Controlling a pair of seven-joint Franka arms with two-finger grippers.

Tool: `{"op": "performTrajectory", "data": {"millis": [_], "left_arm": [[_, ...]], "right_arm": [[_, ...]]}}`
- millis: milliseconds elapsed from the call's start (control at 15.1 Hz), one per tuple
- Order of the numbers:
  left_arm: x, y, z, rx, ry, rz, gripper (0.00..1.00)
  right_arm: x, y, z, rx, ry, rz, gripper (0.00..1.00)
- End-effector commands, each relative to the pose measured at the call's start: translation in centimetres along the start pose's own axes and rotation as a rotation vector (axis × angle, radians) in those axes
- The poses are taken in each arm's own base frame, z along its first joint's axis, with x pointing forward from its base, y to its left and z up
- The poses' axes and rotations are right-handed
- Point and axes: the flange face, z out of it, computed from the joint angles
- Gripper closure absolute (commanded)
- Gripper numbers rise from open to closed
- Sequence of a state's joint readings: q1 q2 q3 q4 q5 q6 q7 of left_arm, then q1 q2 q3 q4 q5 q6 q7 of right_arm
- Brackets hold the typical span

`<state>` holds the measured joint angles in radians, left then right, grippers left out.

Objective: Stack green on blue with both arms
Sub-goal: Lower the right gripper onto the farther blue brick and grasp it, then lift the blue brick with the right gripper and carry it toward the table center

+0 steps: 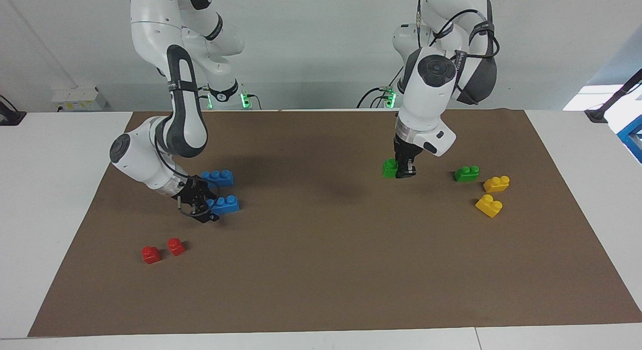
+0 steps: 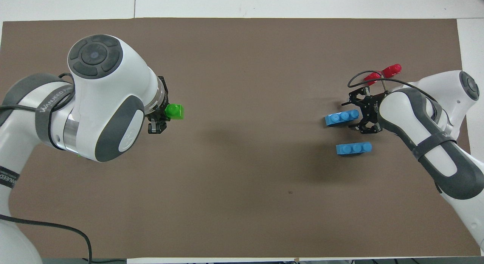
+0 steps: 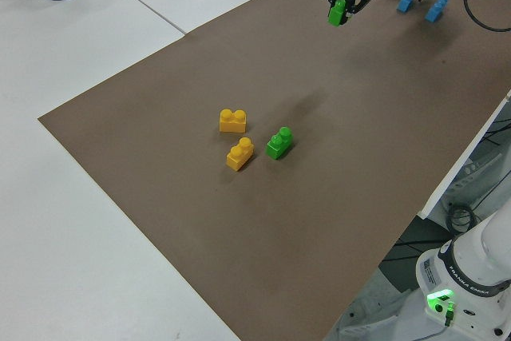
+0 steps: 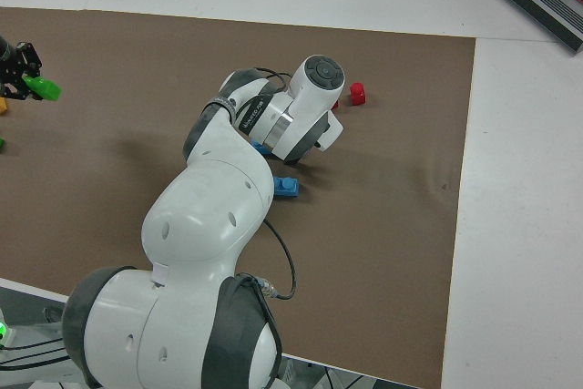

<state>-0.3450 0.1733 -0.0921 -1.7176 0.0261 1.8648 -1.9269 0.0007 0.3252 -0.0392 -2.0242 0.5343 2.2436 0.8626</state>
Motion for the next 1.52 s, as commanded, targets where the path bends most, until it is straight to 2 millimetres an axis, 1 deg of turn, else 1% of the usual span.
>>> {"op": "performTrajectory", "data": {"millis": [0, 66, 133, 199, 331, 398, 530, 663, 862, 994, 1193, 1259, 1326, 1458], "left_arm": [[-0.1, -0.1, -0.7, -0.002, 0.006, -0.009, 1.0], [-0.1, -0.1, -0.7, -0.002, 0.006, -0.009, 1.0], [-0.2, -0.1, -0.7, -0.002, 0.004, -0.01, 1.0], [-0.2, -0.1, -0.7, -0.001, 0.003, -0.01, 1.0], [0.0, -0.1, -0.9, -0.001, 0.001, -0.012, 1.0], [0.3, 0.1, -1.5, -0.008, -0.001, -0.016, 1.0], [0.5, 0.2, -2.1, -0.005, -0.003, -0.021, 1.0], [0.5, 0.1, -2.5, -0.004, -0.002, -0.022, 1.0], [0.9, 0.0, -2.9, -0.005, 0.0, -0.02, 1.0], [1.9, -0.1, -3.0, 0.004, 0.004, -0.012, 1.0], [2.4, 0.0, -2.8, 0.009, 0.006, -0.004, 1.0], [2.4, 0.0, -2.8, 0.007, 0.005, -0.003, 1.0], [2.4, 0.0, -2.8, 0.008, 0.006, -0.004, 1.0], [2.4, 0.0, -2.8, 0.007, 0.005, -0.003, 1.0]], "right_arm": [[-0.3, 0.5, 0.2, -0.004, -0.039, -0.071, 0.98], [-0.9, 0.5, -0.1, -0.018, -0.057, -0.135, 1.0], [-1.5, 0.4, -0.5, -0.022, -0.07, -0.174, 1.0], [-2.7, 0.0, -0.7, -0.028, -0.077, -0.189, 1.0], [-5.3, -0.7, -1.5, -0.025, -0.076, -0.139, 1.0], [-6.8, -1.1, -1.7, -0.025, -0.076, -0.105, 1.0], [-10.7, -2.0, -1.7, -0.026, -0.079, -0.042, 1.0], [-14.7, -2.7, -0.9, -0.027, -0.094, 0.012, 1.0], [-17.7, -2.9, -0.5, -0.037, -0.097, 0.063, 1.0], [-20.6, -3.2, 0.5, -0.03, -0.116, 0.101, 1.0], [-23.9, -3.9, 1.8, 0.057, -0.124, 0.265, 1.0], [-25.5, -4.0, 2.5, 0.076, -0.126, 0.299, 1.0], [-26.8, -3.6, 3.5, 0.085, -0.12, 0.315, 1.0], [-28.3, -2.5, 5.4, 0.104, -0.098, 0.331, 1.0]]}}
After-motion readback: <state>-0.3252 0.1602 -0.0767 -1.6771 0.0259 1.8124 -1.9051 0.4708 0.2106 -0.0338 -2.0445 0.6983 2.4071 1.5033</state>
